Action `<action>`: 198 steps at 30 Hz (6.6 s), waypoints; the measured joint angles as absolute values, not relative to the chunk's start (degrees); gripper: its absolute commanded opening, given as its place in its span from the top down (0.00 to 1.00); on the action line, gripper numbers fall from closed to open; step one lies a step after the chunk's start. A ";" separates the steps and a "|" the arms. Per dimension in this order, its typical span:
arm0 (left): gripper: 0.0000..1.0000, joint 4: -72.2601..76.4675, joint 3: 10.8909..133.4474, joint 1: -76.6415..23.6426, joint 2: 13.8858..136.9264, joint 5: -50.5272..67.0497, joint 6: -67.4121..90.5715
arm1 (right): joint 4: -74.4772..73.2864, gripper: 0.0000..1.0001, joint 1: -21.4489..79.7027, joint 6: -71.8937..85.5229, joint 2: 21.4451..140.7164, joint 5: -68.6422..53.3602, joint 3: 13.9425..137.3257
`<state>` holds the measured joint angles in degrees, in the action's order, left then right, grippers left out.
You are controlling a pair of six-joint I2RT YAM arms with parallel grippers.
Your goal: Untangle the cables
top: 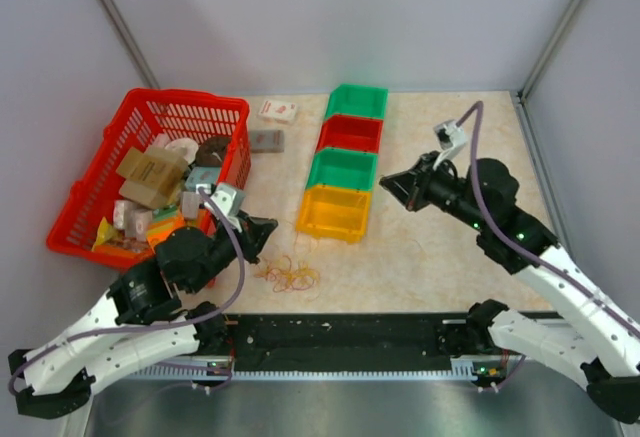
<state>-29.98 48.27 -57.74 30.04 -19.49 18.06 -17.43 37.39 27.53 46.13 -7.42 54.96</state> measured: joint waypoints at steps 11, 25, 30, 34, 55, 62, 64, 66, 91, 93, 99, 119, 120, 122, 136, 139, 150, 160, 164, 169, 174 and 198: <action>1.00 -30.70 45.39 -57.74 21.54 -19.38 21.45 | 7.05 1.00 37.76 18.83 63.11 -13.41 52.03; 1.00 -31.73 42.81 -57.74 18.85 -20.43 22.63 | 31.11 1.00 36.18 8.91 81.87 -26.15 56.51; 1.00 -31.75 42.52 -57.74 18.83 -20.43 22.65 | 41.80 1.00 35.46 6.09 87.79 -33.19 56.23; 1.00 -31.81 42.48 -57.74 18.83 -20.45 22.68 | 45.91 1.00 35.22 2.57 91.53 -37.34 56.12; 1.00 -32.12 41.89 -57.74 19.55 -20.23 22.92 | 17.76 1.00 34.35 -8.82 74.54 -22.39 44.51; 1.00 -32.10 41.89 -57.74 19.66 -19.84 23.14 | 2.90 1.00 37.06 -6.55 77.12 -4.93 50.72; 1.00 -32.10 41.89 -57.74 19.68 -19.79 23.18 | -0.25 1.00 38.26 -5.65 77.17 -0.64 52.25; 1.00 -32.10 41.89 -57.74 19.68 -19.77 23.24 | -2.11 1.00 39.53 -5.19 77.19 3.14 53.08; 1.00 -31.46 42.35 -57.74 20.93 -18.87 22.37 | -12.82 0.50 51.27 15.35 88.82 12.34 59.61; 1.00 -31.40 42.57 -57.74 21.61 -18.70 22.39 | -14.66 0.47 51.27 16.19 84.88 12.12 58.11; 1.00 -29.85 46.04 -57.74 27.68 -14.98 22.57 | -11.49 0.29 51.33 18.11 66.83 6.44 49.12; 1.00 -23.14 51.88 -57.69 37.43 2.28 26.59 | 32.82 0.64 71.79 14.13 66.54 12.49 32.99; 1.00 -23.14 52.12 -57.69 37.56 2.44 26.65 | 33.95 0.78 71.85 13.85 67.05 13.26 32.99; 0.88 -23.11 52.75 -57.67 37.95 2.48 26.63 | 36.51 1.00 72.10 13.26 67.88 13.67 32.97; 0.33 -20.97 46.96 -57.49 35.75 -1.93 25.02 | 20.10 1.00 73.34 20.36 36.34 23.18 33.23; 0.29 -15.11 43.46 -57.47 39.00 3.57 26.02 | 16.53 1.00 73.34 22.20 33.32 23.62 35.09; 0.48 4.19 41.71 -60.34 62.43 25.82 29.34 | 4.03 1.00 73.34 23.97 31.22 26.74 41.17; 0.53 11.20 45.21 -62.81 67.29 28.71 32.01 | -1.83 1.00 73.34 25.39 31.31 29.08 43.33; 0.52 10.90 45.23 -63.51 67.29 26.70 32.27 | -2.70 1.00 73.34 25.89 31.57 29.45 43.70; 0.50 9.56 45.89 -63.86 67.81 23.66 32.08 | -3.01 1.00 73.34 26.37 31.53 29.50 44.05; 0.54 9.52 46.13 -64.53 69.21 22.57 32.36 | -3.03 1.00 73.34 26.72 31.46 29.50 44.05; 1.00 1.76 47.35 -66.74 60.66 18.41 30.33 | -17.76 1.00 73.34 30.74 25.34 63.66 43.07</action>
<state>1.76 47.35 -66.74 60.66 18.41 30.33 -17.76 73.34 30.74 25.34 63.66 43.07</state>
